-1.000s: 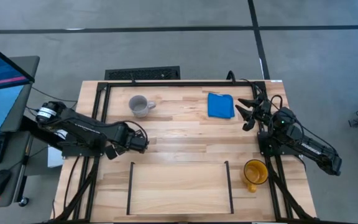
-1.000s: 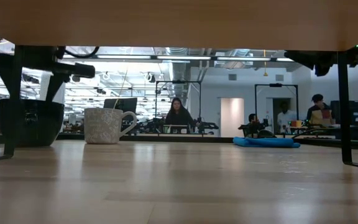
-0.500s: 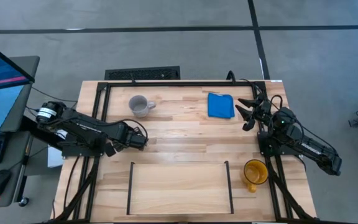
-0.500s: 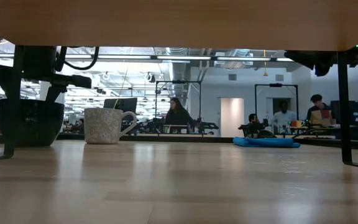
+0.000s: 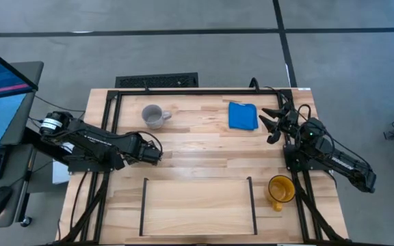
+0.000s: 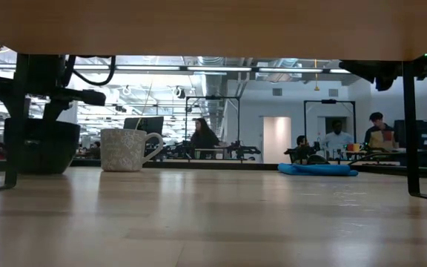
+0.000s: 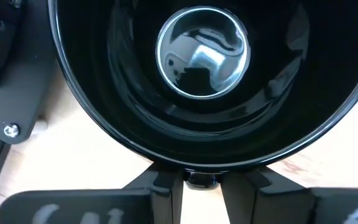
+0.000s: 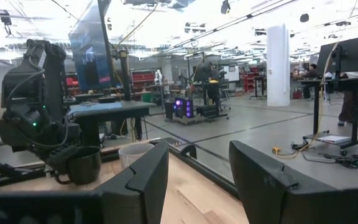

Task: Stack small to large cups/mugs on shelf
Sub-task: Put the black mug on the shelf

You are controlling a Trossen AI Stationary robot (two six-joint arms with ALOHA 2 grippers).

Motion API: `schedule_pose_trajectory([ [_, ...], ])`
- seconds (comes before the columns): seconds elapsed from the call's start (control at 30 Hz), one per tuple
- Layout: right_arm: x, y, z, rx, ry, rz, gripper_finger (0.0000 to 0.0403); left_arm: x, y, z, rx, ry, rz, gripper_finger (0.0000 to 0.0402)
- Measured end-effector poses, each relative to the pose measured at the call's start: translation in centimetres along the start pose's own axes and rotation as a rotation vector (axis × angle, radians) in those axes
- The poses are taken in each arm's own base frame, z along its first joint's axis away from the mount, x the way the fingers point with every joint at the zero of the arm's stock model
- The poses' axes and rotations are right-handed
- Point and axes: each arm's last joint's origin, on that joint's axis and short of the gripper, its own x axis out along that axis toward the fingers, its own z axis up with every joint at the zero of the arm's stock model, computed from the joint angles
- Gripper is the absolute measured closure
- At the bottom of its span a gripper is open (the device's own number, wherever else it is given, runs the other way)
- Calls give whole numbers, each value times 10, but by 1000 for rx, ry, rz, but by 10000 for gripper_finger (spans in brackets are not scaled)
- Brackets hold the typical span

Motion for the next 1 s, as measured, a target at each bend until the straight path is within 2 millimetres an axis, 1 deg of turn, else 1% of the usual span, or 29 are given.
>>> schedule_pose_trajectory([
  [0.33,0,0,0,0,1,0,211,0,1,1,40,-2,17,337],
  [0.5,0,0,0,0,1,0,209,-6,-1,0,65,2,6,337],
  [0.73,0,0,0,0,1,0,211,-19,0,0,106,-7,14,337],
  [1.0,0,0,0,0,1,0,209,-44,2,3,146,-29,50,337],
])
